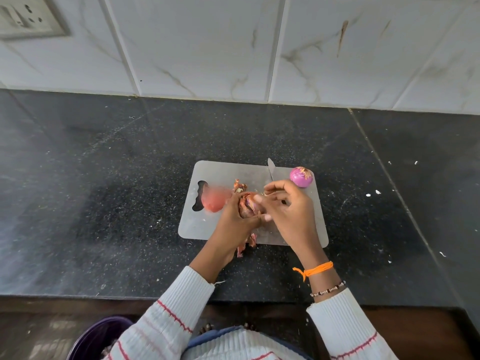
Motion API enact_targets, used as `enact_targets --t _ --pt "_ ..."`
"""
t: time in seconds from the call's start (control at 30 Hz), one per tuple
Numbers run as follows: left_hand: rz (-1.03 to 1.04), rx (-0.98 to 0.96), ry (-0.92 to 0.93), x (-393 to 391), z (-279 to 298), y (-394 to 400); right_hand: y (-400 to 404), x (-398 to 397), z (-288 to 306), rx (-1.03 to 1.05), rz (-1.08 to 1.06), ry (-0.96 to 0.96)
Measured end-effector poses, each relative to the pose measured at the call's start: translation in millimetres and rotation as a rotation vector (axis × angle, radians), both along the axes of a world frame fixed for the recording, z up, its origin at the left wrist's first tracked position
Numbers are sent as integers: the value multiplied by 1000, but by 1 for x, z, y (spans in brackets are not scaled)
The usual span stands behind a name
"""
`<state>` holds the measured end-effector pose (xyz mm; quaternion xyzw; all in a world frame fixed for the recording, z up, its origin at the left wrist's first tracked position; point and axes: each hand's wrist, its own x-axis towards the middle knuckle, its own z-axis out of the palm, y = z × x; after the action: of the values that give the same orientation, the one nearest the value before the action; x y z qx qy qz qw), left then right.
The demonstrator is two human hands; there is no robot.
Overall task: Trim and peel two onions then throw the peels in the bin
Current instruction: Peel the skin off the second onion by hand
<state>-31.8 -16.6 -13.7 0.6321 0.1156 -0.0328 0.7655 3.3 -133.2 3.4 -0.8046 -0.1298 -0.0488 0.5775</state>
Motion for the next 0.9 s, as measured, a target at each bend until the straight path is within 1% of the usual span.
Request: enact_targets --t 0.07,0.13,0.27,0.4,0.53,0.63,0.73,0.83,0.9 --pt "13 62 3 1 -2 1 4 -1 0 -103 42 -55" --pt "9 89 3 1 -2 1 7 -1 -2 -154 56 -111" --pt "-12 52 13 0 -2 4 4 4 -5 -134 6 -100" --pt "-21 -11 17 0 -2 7 1 9 -5 -192 -9 -128" --pt "-57 -16 21 2 -3 10 3 15 -13 -257 -36 -181" --pt "-95 -12 21 1 -4 10 1 19 -19 -242 -84 -185" --pt "-127 2 8 0 -3 9 -4 24 -18 -186 -127 -133" --pt "-91 -17 45 -1 -3 10 -10 28 -14 -78 -124 -32" --pt "-64 -27 71 0 -3 12 -12 26 -9 -27 -75 50"
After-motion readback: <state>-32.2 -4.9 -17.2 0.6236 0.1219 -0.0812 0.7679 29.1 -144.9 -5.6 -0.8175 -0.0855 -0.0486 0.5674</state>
